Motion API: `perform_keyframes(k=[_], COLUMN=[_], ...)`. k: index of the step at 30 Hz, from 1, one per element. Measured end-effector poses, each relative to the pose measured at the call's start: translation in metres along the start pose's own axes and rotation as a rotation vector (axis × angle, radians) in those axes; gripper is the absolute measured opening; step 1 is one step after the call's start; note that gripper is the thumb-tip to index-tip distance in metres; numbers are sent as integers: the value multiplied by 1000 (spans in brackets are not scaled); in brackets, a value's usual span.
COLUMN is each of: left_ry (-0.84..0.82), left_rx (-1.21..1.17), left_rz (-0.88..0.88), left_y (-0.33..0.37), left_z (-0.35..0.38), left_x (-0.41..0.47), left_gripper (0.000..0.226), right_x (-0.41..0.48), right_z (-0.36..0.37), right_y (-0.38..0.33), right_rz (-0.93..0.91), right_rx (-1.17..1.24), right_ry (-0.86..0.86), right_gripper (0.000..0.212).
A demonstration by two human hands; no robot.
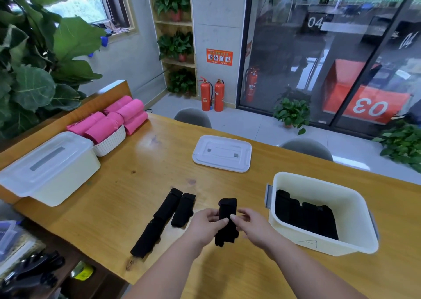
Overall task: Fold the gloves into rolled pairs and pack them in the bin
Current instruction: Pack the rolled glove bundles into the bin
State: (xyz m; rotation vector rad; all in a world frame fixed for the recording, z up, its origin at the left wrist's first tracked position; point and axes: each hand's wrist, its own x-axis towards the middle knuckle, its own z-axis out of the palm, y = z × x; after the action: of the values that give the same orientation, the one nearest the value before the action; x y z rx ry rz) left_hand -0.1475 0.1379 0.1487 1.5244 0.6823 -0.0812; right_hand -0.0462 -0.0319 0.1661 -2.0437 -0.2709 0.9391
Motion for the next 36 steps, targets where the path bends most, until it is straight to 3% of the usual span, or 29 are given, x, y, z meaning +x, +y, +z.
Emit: perform_keyframes(k=[5,10,14,18,26,30,36], left_ry=[-26,-91,-162,-221,-296,-265,-85], left_rx=[-84,-123,-121,-105,-35,65,306], left_rz=[90,153,186,211,224,224,311], left_y=[34,62,80,97,121,122,112], left_z=[4,11,21,37,84,105,122], left_x=[3,13,23,28,32,42,50], left_gripper=[33,46,53,53,42,43,37], right_x=[-8,-9,-15,-23,-37,-40,-40], right_z=[-13,-34,-59,-85,-129,-157,-205], right_y=[-28,-47,-55,-51,-32,-12,31], right_rz=[-35,-105,-119,-141,-158,-117,8], right_rx=[480,679,715,697,673,713,640], right_ry=[-23,61,32,-42,117,205,388], right_gripper=[40,39,43,34,26,25,26])
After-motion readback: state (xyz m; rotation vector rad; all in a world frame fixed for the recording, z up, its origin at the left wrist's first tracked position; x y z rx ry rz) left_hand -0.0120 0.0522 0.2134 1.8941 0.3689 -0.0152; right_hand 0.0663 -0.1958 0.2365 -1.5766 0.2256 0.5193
